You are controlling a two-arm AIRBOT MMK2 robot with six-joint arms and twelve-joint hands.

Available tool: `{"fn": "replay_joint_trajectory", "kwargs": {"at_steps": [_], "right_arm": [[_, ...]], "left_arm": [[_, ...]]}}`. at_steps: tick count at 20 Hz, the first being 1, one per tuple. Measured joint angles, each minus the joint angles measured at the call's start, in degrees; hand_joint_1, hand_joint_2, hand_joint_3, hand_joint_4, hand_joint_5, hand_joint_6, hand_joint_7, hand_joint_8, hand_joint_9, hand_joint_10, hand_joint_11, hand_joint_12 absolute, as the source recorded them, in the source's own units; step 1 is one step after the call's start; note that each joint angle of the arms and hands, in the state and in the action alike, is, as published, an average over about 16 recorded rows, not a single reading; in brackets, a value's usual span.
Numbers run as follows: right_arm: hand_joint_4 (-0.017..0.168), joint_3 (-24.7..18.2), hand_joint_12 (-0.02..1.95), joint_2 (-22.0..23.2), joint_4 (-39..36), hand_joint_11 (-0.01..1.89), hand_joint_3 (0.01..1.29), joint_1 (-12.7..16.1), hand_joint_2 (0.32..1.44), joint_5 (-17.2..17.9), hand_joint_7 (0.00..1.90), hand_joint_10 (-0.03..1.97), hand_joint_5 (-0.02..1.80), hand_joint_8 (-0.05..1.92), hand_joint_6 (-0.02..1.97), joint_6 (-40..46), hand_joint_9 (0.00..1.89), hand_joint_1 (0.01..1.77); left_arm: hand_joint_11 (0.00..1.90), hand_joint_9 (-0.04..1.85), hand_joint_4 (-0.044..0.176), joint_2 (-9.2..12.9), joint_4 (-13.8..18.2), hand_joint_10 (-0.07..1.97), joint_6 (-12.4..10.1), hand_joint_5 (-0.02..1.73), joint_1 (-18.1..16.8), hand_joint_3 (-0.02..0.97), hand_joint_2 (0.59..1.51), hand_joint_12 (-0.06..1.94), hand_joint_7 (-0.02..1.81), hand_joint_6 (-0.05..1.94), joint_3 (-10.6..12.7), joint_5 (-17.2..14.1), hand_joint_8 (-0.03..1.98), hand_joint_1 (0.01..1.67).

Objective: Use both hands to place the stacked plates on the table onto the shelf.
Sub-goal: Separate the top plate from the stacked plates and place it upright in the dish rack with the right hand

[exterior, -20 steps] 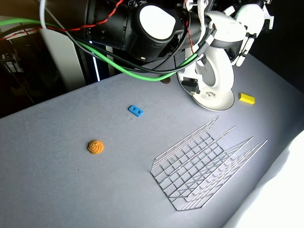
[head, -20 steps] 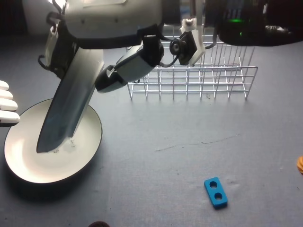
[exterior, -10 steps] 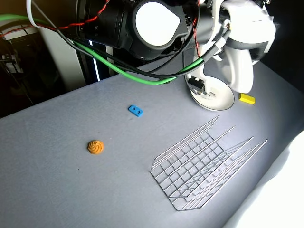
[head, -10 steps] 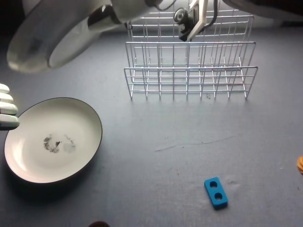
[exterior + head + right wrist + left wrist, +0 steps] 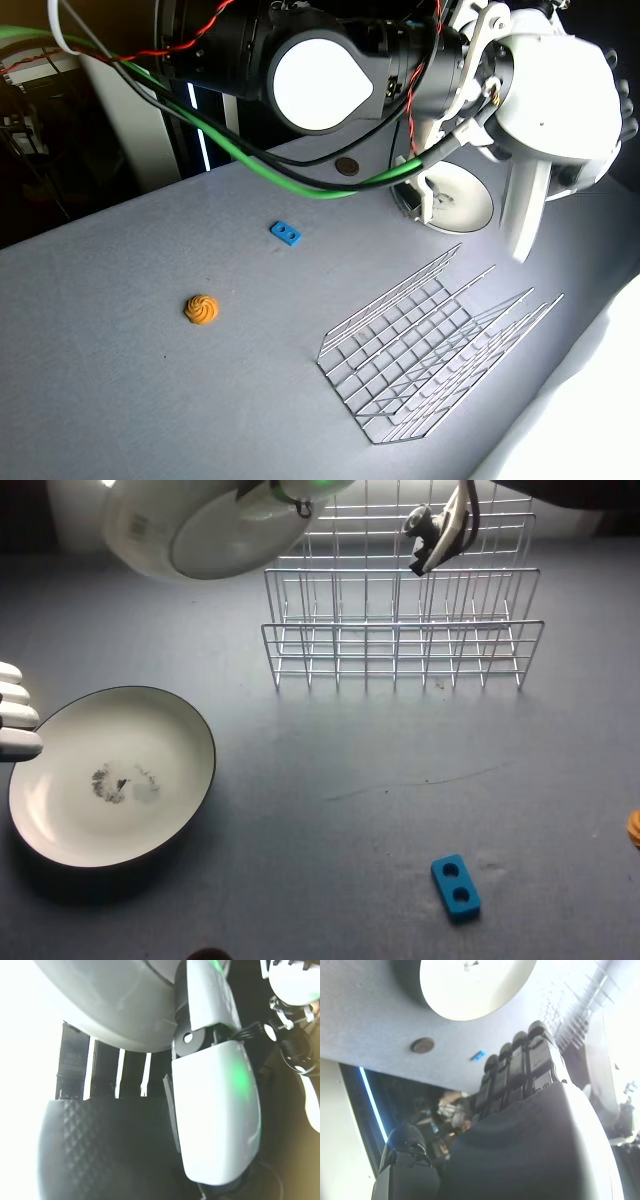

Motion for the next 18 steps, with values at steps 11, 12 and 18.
{"fn": "replay_joint_trajectory", "kwargs": {"at_steps": [11,12,18], "right_arm": [[-0.003,0.0,0.90,1.5,13.9,0.94,0.02,0.5,0.96,-4.1,1.10,0.85,0.95,0.78,0.95,-6.4,1.08,1.35],[-0.003,0.0,0.90,1.6,15.2,0.94,0.02,0.5,0.96,-4.1,1.10,0.85,0.95,0.78,0.95,-6.9,1.08,1.35],[-0.003,0.0,0.91,2.5,23.4,0.93,0.02,0.5,0.96,-3.2,1.10,0.86,0.94,0.79,0.95,-10.3,1.06,1.35]], "left_arm": [[0.01,0.01,0.001,0.0,0.3,0.01,0.0,0.02,-0.4,0.019,1.080,0.00,0.01,0.01,-0.3,-0.1,0.02,0.01],[0.01,0.01,0.001,0.0,0.3,0.01,0.0,0.02,-0.4,0.019,1.081,0.00,0.01,0.01,-0.3,-0.1,0.02,0.01],[0.01,0.01,0.001,0.0,0.3,0.01,0.0,0.02,-0.4,0.019,1.085,0.00,0.02,0.01,-0.5,-0.1,0.02,0.01]]}}
